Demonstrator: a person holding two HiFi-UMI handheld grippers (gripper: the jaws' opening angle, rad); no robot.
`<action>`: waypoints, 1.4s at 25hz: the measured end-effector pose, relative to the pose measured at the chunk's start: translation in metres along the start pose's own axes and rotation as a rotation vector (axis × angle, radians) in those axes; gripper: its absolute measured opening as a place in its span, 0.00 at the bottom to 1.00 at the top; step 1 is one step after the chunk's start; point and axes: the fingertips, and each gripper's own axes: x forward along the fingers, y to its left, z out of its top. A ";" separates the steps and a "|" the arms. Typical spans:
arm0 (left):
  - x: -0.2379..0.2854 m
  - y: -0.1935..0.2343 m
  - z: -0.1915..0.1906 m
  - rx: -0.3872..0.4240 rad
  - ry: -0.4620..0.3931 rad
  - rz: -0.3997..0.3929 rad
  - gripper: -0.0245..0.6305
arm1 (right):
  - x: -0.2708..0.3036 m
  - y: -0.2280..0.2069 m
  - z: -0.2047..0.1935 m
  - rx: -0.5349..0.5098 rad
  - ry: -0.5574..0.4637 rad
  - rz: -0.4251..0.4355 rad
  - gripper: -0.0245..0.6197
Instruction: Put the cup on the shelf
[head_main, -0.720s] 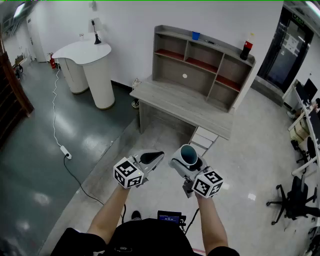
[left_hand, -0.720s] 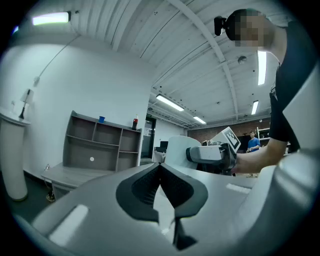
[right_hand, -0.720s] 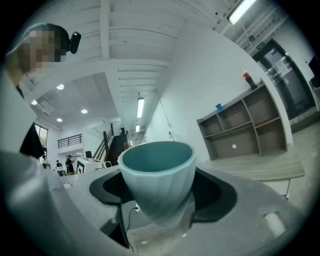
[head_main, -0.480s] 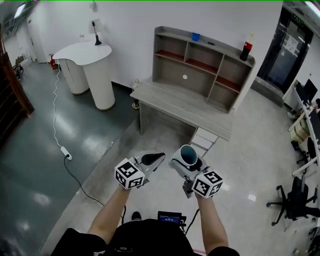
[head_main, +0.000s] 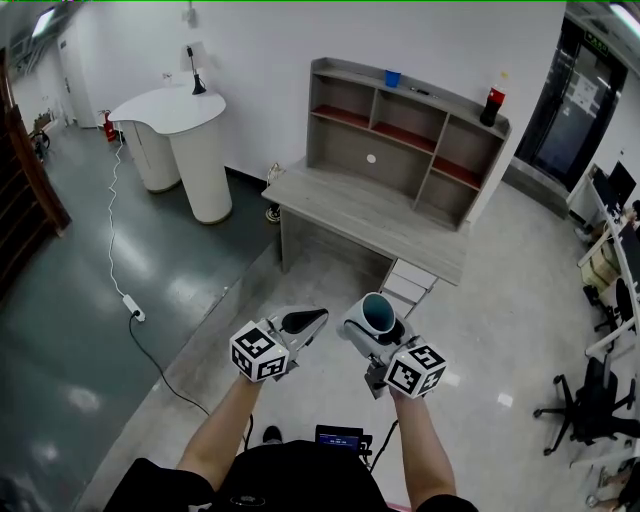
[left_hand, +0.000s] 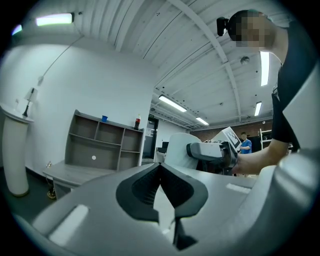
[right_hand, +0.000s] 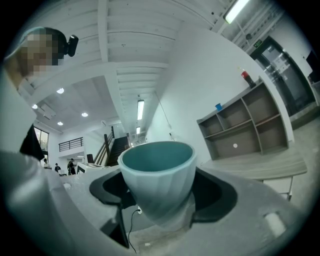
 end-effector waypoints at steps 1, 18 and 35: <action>0.000 0.000 0.000 0.002 0.002 0.000 0.04 | 0.000 0.000 0.001 0.000 -0.001 0.001 0.63; 0.033 -0.023 -0.013 0.016 0.033 0.026 0.04 | -0.034 -0.027 0.007 0.025 -0.016 0.017 0.63; 0.043 -0.004 -0.043 -0.020 0.070 0.116 0.04 | -0.030 -0.059 -0.015 0.085 0.025 0.071 0.63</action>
